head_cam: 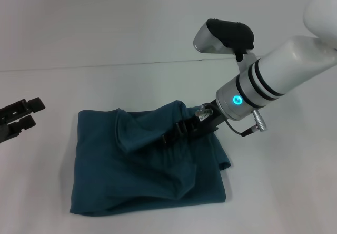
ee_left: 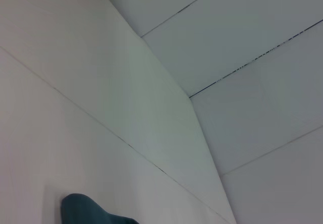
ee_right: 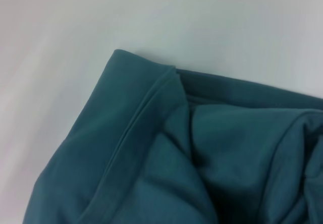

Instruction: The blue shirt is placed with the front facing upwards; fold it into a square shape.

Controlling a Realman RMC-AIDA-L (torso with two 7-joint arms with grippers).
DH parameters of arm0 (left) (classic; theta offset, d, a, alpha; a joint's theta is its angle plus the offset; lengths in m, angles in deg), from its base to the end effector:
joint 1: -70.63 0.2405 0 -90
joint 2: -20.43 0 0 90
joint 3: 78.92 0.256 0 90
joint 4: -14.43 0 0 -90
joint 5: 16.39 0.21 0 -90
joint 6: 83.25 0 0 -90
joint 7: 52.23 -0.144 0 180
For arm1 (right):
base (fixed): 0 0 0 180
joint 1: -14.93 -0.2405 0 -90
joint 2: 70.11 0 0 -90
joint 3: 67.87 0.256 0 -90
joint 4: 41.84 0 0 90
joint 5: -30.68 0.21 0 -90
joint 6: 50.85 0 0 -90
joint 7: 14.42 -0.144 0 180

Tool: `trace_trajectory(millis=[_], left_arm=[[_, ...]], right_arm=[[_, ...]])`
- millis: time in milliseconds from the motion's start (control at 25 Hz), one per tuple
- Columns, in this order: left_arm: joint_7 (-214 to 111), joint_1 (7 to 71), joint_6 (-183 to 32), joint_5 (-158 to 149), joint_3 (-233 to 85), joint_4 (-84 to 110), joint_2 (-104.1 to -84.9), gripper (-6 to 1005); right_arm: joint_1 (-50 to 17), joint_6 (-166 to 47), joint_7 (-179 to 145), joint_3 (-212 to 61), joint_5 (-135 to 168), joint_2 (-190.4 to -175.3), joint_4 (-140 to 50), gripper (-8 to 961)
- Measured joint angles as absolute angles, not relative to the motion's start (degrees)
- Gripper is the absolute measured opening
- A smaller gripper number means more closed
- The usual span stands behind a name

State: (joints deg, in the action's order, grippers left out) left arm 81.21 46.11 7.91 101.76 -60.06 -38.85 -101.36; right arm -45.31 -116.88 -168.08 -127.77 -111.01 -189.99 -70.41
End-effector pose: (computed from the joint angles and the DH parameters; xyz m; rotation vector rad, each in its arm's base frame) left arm -0.3064 0.3163 0.0777 -1.9298 -1.7530 -1.0478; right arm 0.1563 0.4215 -0.0739 -2.4362 1.5332 -0.1200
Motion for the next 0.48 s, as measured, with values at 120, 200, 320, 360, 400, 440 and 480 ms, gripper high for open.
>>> trace_trajectory(millis=[120, 200, 320, 360, 400, 440, 480], left_arm=[[81.20, 46.20, 7.88, 101.74, -60.09, -38.83, -101.37, 766], [81.19, 46.16, 7.84, 101.73, -60.09, -38.82, -101.38, 766], [81.18, 46.02, 7.81, 101.73, -60.23, -38.82, -101.39, 766], [81.19, 46.00, 7.81, 101.73, -60.25, -38.82, -101.39, 766], [81.19, 45.99, 7.80, 101.73, -60.26, -38.82, -101.39, 766], [81.19, 45.99, 7.79, 101.73, -60.26, -38.82, -101.38, 766], [81.20, 45.98, 7.80, 101.73, -60.27, -38.82, -101.39, 766]], right_arm=[[-45.15, -116.88, -168.17, -127.80, -111.00, -189.91, -70.37, 710], [-45.14, -116.79, -168.13, -127.81, -111.00, -189.90, -70.18, 636], [-45.11, -116.68, -168.06, -127.81, -111.00, -189.90, -70.11, 516], [-45.09, -116.62, -168.09, -127.81, -111.00, -189.90, -70.11, 475], [-45.06, -116.58, -168.14, -127.81, -111.00, -189.90, -70.10, 433], [-45.04, -116.56, -168.18, -127.81, -111.00, -189.90, -70.09, 392], [-45.02, -116.53, -168.23, -127.81, -111.00, -189.90, -70.08, 370]])
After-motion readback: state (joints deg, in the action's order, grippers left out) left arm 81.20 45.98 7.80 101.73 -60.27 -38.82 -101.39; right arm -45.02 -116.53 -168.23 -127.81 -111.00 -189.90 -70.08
